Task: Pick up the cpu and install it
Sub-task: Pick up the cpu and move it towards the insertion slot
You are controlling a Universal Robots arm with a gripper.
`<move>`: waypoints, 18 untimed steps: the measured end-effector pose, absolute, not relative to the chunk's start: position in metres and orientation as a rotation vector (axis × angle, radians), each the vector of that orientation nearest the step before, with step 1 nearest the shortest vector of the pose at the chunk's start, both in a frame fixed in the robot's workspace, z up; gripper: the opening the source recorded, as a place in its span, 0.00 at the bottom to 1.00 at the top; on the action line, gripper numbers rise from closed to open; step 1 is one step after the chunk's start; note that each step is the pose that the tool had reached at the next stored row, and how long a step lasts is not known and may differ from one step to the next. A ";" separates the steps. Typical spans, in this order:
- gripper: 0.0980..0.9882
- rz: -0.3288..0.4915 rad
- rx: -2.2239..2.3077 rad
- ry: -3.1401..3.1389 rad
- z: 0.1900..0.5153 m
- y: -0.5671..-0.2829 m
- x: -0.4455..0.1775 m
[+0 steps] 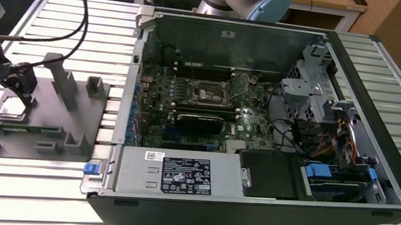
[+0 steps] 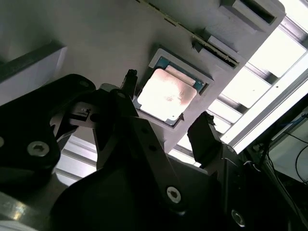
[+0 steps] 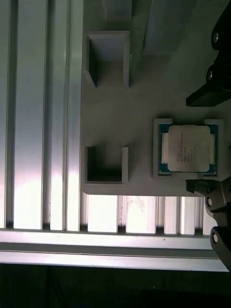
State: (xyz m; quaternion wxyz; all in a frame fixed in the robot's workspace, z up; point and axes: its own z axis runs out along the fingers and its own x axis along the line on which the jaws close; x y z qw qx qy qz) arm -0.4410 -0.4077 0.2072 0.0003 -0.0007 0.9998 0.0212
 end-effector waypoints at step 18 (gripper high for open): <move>0.68 0.067 -0.036 3.140 0.197 -0.408 -0.443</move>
